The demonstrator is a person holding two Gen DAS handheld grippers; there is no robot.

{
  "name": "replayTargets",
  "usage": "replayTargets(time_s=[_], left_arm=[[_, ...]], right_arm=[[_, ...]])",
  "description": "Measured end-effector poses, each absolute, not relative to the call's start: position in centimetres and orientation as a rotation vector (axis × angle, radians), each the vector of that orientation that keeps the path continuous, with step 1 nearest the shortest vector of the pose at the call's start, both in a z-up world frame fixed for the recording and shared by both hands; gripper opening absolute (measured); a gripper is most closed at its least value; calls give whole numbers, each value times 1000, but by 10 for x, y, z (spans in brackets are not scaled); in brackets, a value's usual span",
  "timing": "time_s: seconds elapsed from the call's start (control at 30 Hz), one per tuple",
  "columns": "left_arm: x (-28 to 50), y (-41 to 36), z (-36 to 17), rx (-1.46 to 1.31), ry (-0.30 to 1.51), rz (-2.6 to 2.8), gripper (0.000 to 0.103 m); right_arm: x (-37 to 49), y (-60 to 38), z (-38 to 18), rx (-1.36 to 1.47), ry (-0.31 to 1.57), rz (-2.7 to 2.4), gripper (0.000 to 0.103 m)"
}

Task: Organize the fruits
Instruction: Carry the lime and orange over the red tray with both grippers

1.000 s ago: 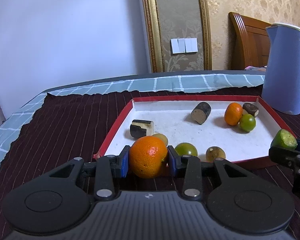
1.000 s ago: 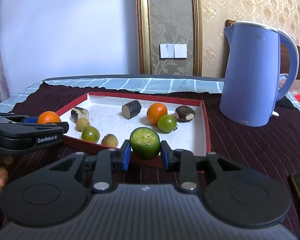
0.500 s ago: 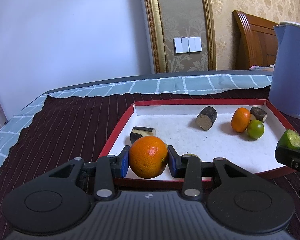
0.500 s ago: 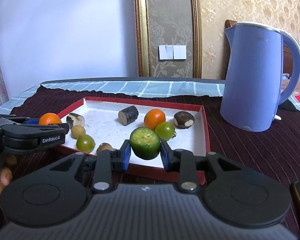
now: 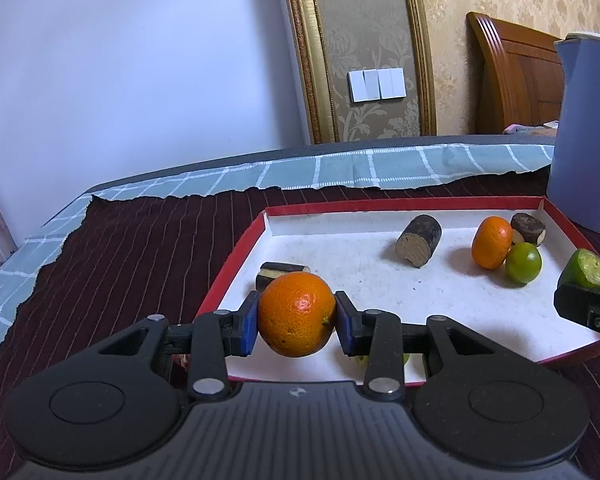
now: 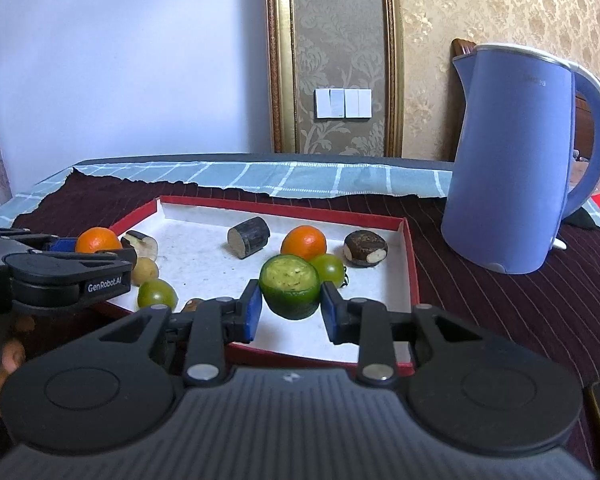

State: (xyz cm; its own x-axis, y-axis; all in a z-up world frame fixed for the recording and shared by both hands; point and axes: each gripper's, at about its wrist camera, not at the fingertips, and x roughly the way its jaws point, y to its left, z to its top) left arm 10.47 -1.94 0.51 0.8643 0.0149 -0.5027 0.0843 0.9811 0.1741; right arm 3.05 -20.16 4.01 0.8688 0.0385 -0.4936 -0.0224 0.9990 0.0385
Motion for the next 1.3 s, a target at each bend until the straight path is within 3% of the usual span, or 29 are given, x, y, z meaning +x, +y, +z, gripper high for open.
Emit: replayTargets(time_s=[1.3], left_arm=[[145, -29, 6, 209, 536, -7, 38]], right_arm=[[63, -211, 46, 24, 519, 8, 30]])
